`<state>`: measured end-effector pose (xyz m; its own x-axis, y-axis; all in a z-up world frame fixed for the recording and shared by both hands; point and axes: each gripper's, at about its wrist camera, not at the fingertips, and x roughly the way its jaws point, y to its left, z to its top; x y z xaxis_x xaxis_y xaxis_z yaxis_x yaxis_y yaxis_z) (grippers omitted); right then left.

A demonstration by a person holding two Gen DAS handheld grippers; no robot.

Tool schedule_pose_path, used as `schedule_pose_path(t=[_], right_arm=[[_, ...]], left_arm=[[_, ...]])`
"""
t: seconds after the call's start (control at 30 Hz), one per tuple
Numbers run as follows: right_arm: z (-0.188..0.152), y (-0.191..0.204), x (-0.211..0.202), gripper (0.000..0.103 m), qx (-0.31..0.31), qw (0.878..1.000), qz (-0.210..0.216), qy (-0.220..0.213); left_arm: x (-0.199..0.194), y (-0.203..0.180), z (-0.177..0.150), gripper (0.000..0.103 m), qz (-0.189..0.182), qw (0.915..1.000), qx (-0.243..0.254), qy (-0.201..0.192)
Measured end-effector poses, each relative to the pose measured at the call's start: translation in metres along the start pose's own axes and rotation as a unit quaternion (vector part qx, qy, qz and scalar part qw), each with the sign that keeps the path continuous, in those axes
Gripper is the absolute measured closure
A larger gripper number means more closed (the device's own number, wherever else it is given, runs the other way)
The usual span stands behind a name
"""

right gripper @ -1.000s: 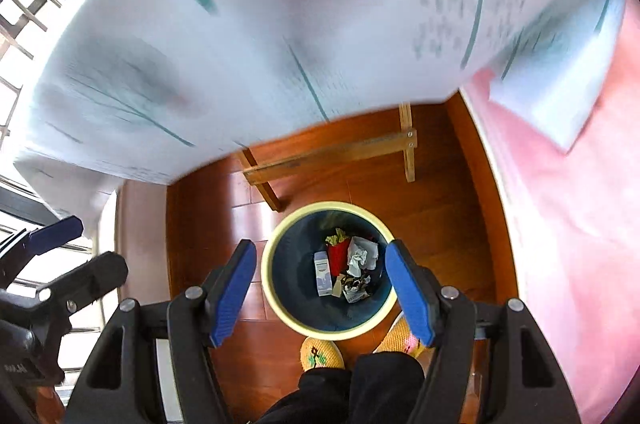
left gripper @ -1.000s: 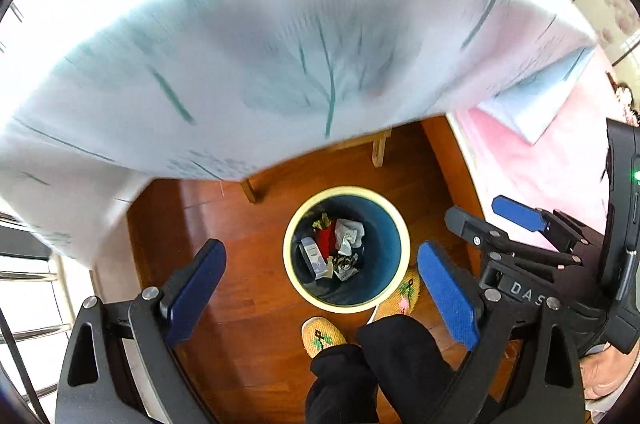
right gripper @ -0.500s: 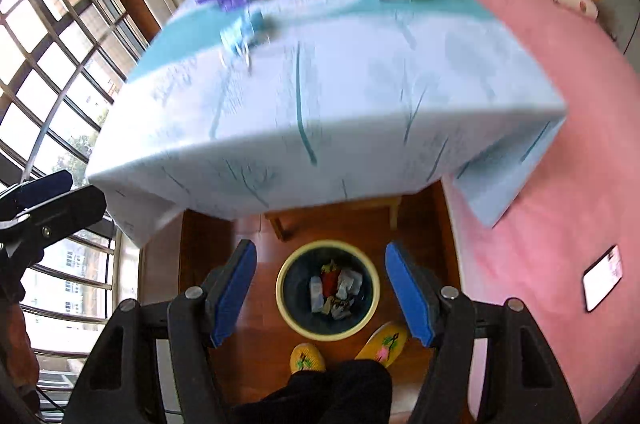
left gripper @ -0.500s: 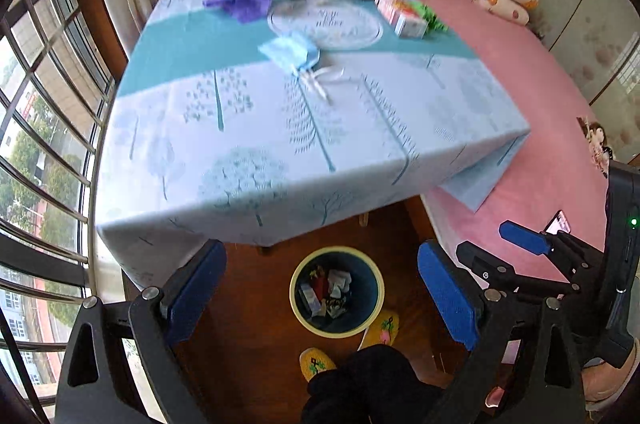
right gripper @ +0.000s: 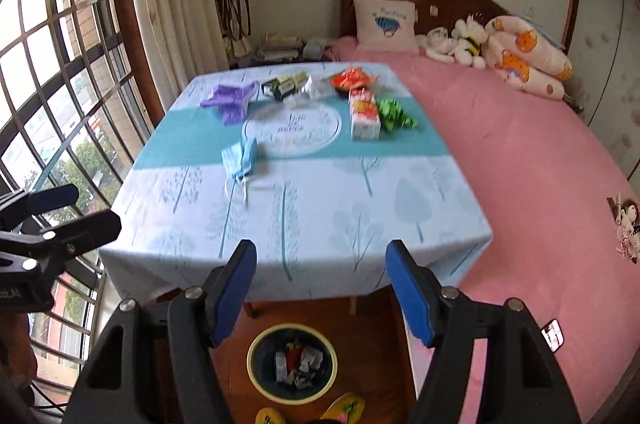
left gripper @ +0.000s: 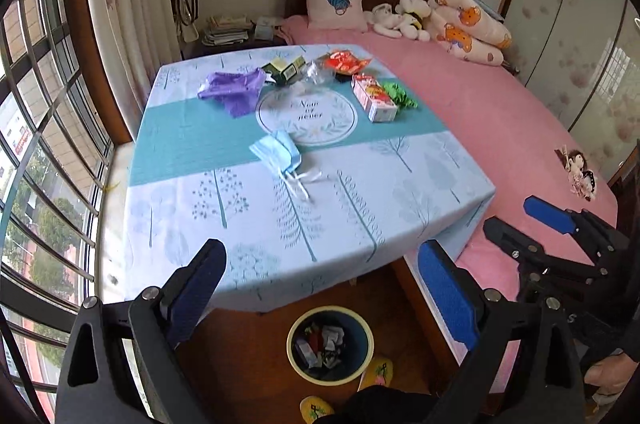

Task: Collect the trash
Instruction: 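Raise both tools back toward the table, then grasp the blue face mask with the left gripper and lift it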

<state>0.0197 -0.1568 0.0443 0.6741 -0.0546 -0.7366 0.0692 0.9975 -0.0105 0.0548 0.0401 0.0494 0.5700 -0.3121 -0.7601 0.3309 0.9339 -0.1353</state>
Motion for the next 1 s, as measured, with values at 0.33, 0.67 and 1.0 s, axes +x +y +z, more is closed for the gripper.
schedule_pose_path(t=[0.33, 0.67, 1.0], right_arm=[[0.058, -0.026, 0.026, 0.036, 0.005, 0.999, -0.014, -0.03], [0.119, -0.066, 0.134, 0.036, -0.017, 1.0, 0.02, 0.004], [0.165, -0.108, 0.262, 0.036, -0.01, 0.992, 0.07, 0.101]], left_arm=[[0.031, 0.009, 0.043, 0.007, 0.012, 0.9996, -0.025, -0.003], [0.124, 0.029, 0.099, 0.007, 0.063, 0.9908, -0.116, 0.029], [0.239, 0.068, 0.114, 0.007, 0.106, 0.9539, -0.249, 0.13]])
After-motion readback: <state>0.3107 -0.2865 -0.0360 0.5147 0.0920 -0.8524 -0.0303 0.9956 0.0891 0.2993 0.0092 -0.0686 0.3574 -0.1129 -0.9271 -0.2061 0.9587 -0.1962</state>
